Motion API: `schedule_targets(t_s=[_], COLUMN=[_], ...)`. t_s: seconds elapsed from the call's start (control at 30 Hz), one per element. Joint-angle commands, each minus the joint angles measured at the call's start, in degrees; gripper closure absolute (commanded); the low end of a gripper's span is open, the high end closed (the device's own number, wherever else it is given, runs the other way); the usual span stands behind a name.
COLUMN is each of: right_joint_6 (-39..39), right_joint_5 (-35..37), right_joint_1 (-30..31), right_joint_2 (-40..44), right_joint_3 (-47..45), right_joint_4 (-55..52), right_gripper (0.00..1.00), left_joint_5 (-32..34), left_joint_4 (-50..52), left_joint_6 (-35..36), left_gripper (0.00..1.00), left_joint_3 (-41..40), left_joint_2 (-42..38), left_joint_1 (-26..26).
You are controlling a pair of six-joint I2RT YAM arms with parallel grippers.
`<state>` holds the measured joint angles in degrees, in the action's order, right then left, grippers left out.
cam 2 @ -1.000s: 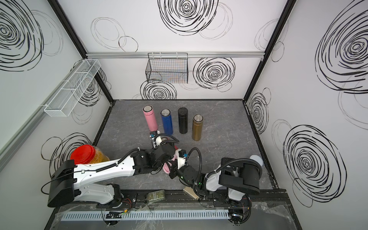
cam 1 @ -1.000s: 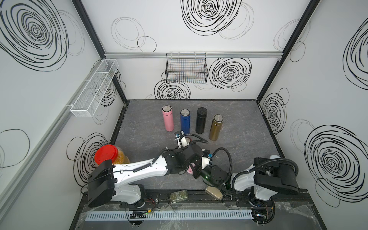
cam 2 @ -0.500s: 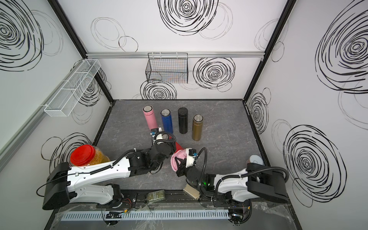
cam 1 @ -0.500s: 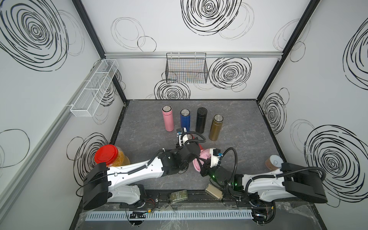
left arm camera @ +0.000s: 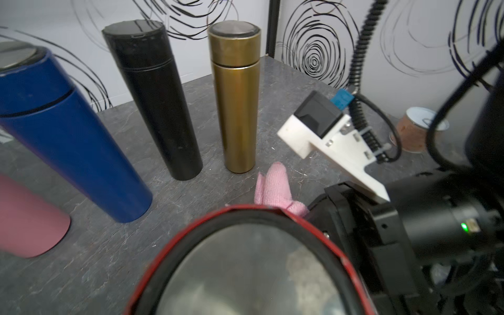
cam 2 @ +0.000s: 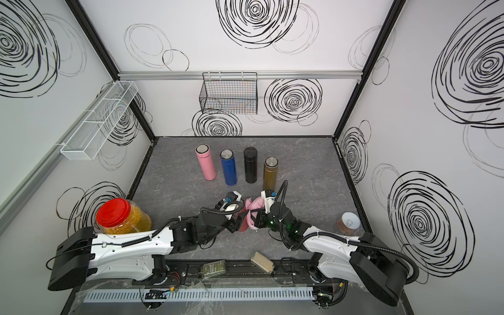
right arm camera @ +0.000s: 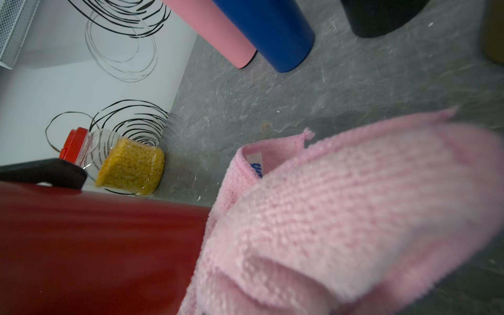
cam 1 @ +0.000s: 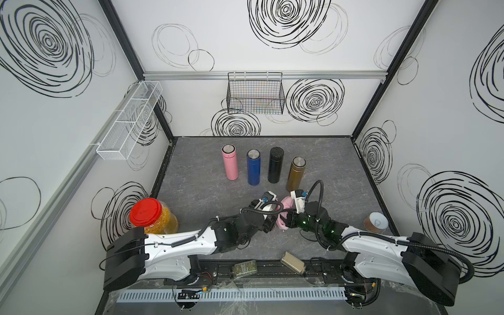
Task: Wipe the surface of the thermos
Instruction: Wipe the dirt from the surface of the thermos.
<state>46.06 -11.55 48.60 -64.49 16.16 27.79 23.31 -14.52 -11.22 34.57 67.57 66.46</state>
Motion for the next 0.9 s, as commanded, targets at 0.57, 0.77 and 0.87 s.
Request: schedule_targets(t_s=[0.57, 0.77, 0.87], right_joint_6=[4.3, 1.5, 1.8], right_joint_5=[-25.1, -19.1, -16.9], right_joint_1=[-4.9, -2.7, -1.2], right_joint_2=[-7.9, -16.9, -20.7], right_joint_3=[4.0, 2.4, 1.7], right_joint_4=[17.6, 18.6, 20.5], right_gripper=[1.00, 1.00, 1.00], left_joint_5=[-13.6, -12.3, -10.3], left_joint_4=[-17.3, -17.3, -18.6], left_joint_6=[10.5, 10.7, 10.3], left_gripper=[1.00, 1.00, 1.00], left_joint_3=[-7.9, -8.1, -9.3], left_joint_2=[-5.8, -4.2, -4.3], left_joint_1=[0.6, 0.3, 0.0])
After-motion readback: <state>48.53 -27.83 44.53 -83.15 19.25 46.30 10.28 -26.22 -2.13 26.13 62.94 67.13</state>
